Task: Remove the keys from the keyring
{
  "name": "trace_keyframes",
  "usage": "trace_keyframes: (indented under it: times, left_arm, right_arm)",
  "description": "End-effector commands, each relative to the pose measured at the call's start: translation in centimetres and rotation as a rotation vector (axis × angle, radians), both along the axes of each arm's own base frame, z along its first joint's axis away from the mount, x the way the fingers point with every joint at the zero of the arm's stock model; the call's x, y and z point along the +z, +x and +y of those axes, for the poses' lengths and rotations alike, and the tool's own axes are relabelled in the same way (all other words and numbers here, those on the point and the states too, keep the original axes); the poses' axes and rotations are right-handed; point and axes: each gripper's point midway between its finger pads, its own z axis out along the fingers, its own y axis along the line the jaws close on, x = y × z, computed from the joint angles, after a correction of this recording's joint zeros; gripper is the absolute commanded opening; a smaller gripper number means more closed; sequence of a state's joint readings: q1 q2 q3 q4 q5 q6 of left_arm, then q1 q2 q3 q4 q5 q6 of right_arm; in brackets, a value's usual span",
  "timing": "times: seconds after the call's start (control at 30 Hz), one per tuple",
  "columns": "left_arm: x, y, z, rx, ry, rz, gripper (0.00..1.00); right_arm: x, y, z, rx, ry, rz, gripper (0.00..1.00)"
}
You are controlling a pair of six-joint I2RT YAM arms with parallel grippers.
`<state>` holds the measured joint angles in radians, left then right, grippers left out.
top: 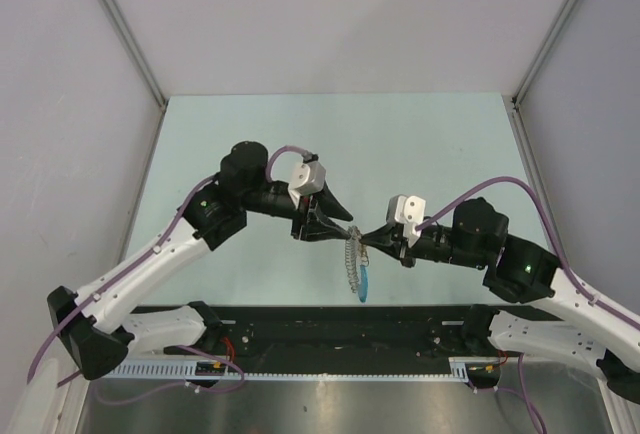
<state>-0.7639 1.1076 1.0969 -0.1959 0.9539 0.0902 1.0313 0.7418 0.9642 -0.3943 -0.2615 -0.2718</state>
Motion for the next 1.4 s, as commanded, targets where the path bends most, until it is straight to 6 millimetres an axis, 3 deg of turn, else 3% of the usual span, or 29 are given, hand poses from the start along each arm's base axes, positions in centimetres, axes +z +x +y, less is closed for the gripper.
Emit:
trace_keyframes:
  times: [0.0, 0.3, 0.77, 1.07, 1.17, 1.37]
  left_arm:
    - [0.9, -0.8, 0.6, -0.044, 0.044, -0.031, 0.44]
    - [1.2, -2.1, 0.3, -0.090, 0.034, -0.039, 0.46]
    - [-0.2, -0.3, -0.6, -0.019, 0.089, -0.051, 0.44]
    - [-0.5, 0.1, -1.0, -0.011, 0.099, -0.058, 0.38]
    - [-0.4, 0.1, -0.9, -0.010, 0.094, -0.066, 0.30]
    - [-0.7, 0.0, -1.0, -0.020, 0.114, -0.056, 0.25]
  right_arm:
    - [2.8, 0.4, 0.0, 0.009, 0.052, -0.050, 0.00]
    - [2.6, 1.0, 0.4, 0.015, 0.044, -0.016, 0.00]
    - [3.1, 1.1, 0.8, 0.031, 0.065, 0.005, 0.00]
    - [2.7, 1.1, 1.0, 0.037, 0.055, 0.016, 0.00]
    - [2.5, 1.1, 1.1, 0.039, 0.047, 0.025, 0.00]
    - [2.3, 1.1, 1.1, 0.040, 0.044, 0.031, 0.00]
